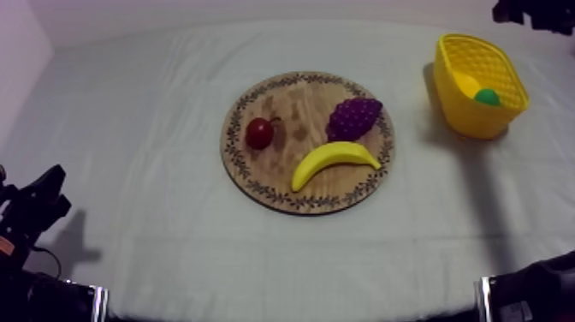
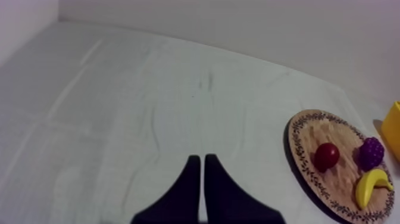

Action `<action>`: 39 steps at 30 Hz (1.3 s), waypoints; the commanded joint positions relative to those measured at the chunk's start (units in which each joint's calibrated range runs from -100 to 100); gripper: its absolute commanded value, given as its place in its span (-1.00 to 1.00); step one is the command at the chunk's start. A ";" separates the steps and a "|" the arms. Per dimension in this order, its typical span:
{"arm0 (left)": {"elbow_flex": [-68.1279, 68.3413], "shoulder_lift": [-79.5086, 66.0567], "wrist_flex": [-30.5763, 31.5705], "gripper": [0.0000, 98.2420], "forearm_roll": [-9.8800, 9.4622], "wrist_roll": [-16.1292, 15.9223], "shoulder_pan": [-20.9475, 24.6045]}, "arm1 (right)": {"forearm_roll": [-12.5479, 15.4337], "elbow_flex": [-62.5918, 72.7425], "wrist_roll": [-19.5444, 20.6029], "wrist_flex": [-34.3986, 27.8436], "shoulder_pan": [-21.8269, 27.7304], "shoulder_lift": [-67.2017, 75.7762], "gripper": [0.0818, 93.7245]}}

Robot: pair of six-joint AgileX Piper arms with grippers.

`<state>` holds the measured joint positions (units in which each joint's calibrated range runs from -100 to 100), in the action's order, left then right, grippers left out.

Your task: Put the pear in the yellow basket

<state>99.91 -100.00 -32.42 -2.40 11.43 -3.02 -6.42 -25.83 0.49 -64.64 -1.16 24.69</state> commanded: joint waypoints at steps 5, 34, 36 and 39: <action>-0.02 0.00 0.00 -1.00 -0.02 0.02 0.01 | 2.08 -19.61 2.20 8.62 -1.65 19.43 0.12; -0.02 0.00 0.00 -1.00 -0.02 0.01 0.01 | 12.87 -69.65 5.81 19.11 3.25 69.66 -0.99; -0.02 0.00 0.00 -1.00 -0.02 0.00 0.01 | 11.88 -70.04 7.42 18.39 3.87 70.33 -0.99; -0.02 0.00 0.00 -1.00 -0.02 0.01 0.01 | 10.15 -71.20 6.89 19.83 4.73 70.76 -0.99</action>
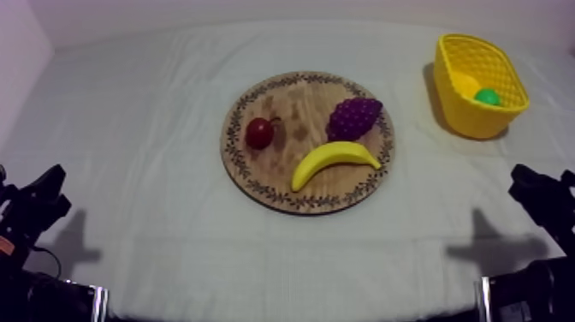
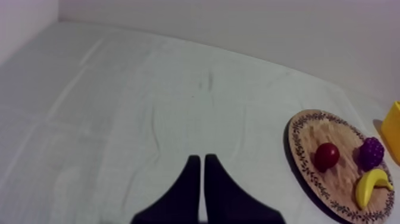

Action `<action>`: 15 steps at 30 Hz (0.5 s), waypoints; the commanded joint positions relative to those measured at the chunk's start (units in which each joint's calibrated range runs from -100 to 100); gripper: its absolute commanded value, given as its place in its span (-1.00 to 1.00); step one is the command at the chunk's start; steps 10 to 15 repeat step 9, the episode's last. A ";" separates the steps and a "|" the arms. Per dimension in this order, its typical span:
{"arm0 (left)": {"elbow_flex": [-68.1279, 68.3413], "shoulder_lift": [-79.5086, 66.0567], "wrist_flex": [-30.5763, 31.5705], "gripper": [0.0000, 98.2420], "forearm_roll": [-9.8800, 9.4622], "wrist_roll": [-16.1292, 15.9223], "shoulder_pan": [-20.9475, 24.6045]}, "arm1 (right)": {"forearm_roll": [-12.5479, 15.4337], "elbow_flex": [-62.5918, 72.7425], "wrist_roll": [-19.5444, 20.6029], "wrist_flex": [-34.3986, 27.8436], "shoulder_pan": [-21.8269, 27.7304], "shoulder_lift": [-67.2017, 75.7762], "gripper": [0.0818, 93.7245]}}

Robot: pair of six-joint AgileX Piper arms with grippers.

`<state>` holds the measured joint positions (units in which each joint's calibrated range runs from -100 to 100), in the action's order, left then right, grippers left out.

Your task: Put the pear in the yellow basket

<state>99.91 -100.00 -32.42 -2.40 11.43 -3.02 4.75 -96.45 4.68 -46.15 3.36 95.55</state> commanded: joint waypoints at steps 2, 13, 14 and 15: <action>-0.02 0.00 0.00 -1.00 -0.02 0.00 0.01 | -2.28 -1.98 -1.30 6.43 0.54 0.04 -0.99; -0.02 0.00 0.00 -1.00 -0.02 0.01 0.01 | -3.49 -3.22 -18.29 7.94 0.82 0.20 -0.99; -0.02 0.00 0.00 -1.00 -0.02 0.01 0.01 | -3.49 -3.22 -18.29 7.94 0.82 0.20 -0.99; -0.02 0.00 0.00 -1.00 -0.02 0.01 0.01 | -3.49 -3.22 -18.29 7.94 0.82 0.20 -0.99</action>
